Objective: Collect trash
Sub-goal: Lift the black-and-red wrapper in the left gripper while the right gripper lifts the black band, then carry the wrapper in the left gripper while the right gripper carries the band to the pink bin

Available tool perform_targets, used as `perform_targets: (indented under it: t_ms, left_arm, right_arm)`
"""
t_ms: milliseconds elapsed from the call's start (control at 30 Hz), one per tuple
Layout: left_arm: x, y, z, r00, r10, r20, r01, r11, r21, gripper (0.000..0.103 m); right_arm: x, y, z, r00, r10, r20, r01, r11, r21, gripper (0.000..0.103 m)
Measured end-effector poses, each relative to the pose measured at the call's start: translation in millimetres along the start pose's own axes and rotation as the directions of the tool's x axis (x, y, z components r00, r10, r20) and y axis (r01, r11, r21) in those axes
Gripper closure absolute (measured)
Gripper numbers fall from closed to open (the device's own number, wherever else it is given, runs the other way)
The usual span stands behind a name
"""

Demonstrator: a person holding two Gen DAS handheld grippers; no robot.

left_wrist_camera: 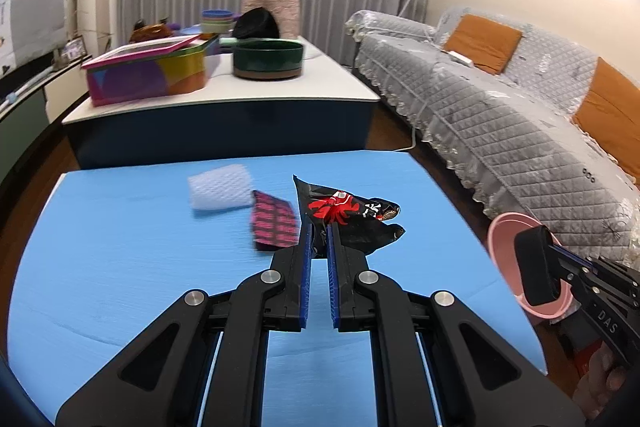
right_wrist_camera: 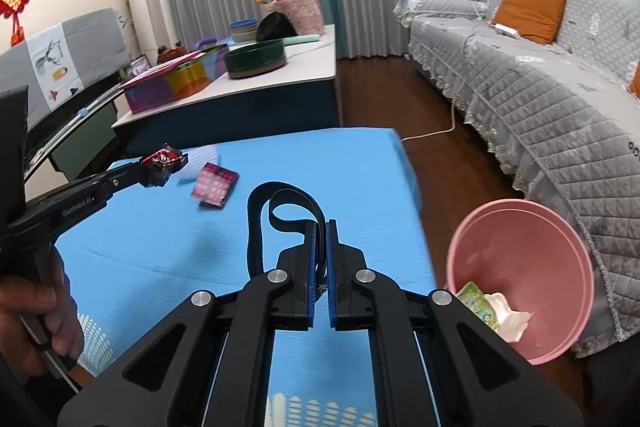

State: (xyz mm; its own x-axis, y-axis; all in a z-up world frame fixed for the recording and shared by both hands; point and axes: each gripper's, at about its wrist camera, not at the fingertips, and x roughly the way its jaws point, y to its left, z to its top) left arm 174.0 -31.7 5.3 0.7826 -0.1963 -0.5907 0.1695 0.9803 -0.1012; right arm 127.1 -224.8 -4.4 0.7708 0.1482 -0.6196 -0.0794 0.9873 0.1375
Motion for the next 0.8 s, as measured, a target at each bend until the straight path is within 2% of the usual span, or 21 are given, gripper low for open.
perform_targets:
  t_ms: [800]
  left_arm:
    - [16.2,-96.8,2.5,0.992,-0.128,0.003,0.127,0.987,0.098,0.095]
  right_arm:
    - [-31.3,-84.6,0.0,0.991,-0.126,0.043,0.120,0.986,0.117,0.098]
